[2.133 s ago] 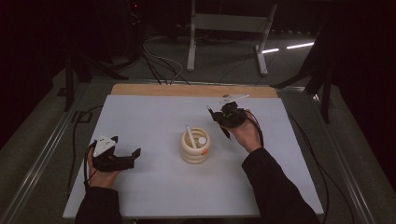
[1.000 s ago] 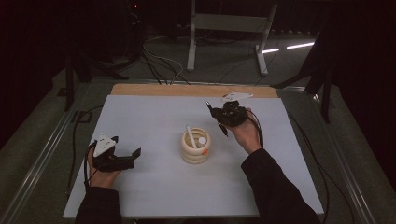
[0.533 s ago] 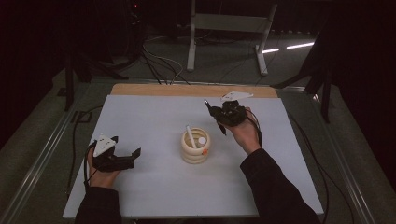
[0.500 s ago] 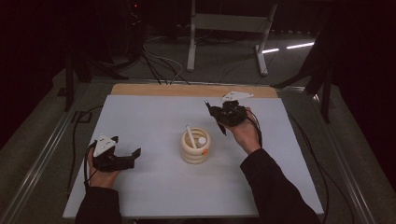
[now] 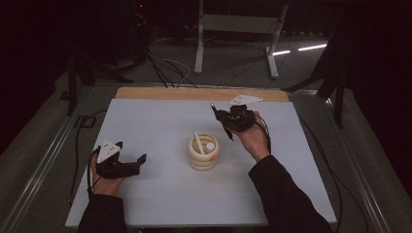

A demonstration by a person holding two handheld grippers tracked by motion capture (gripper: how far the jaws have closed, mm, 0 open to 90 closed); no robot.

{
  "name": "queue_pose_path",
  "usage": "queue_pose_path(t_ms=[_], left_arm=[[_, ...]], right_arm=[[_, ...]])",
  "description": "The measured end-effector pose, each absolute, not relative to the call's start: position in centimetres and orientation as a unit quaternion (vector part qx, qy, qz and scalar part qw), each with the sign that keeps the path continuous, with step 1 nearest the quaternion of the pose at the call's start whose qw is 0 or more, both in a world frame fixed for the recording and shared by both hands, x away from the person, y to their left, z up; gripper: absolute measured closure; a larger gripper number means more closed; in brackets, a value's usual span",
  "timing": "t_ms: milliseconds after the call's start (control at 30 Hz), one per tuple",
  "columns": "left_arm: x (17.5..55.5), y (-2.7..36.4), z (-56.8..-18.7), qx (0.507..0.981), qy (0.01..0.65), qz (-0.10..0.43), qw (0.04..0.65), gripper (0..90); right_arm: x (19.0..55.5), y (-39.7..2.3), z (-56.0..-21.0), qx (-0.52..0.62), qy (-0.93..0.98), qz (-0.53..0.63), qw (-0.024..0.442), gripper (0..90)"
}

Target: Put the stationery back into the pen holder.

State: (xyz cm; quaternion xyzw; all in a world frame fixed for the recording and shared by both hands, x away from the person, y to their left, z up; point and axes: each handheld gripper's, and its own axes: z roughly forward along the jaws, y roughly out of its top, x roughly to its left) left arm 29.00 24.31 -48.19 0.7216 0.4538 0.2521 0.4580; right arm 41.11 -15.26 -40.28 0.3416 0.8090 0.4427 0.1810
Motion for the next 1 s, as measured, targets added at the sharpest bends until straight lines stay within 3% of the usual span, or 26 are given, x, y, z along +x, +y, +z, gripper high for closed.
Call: queue_pose_path(t_ms=[1000], left_arm=[[29.0,24.4,-48.1,0.719,0.454,0.253,0.461,0.4]], right_arm=[[40.5,-14.1,-39.0,0.334,0.800,0.465,0.179,79.9]])
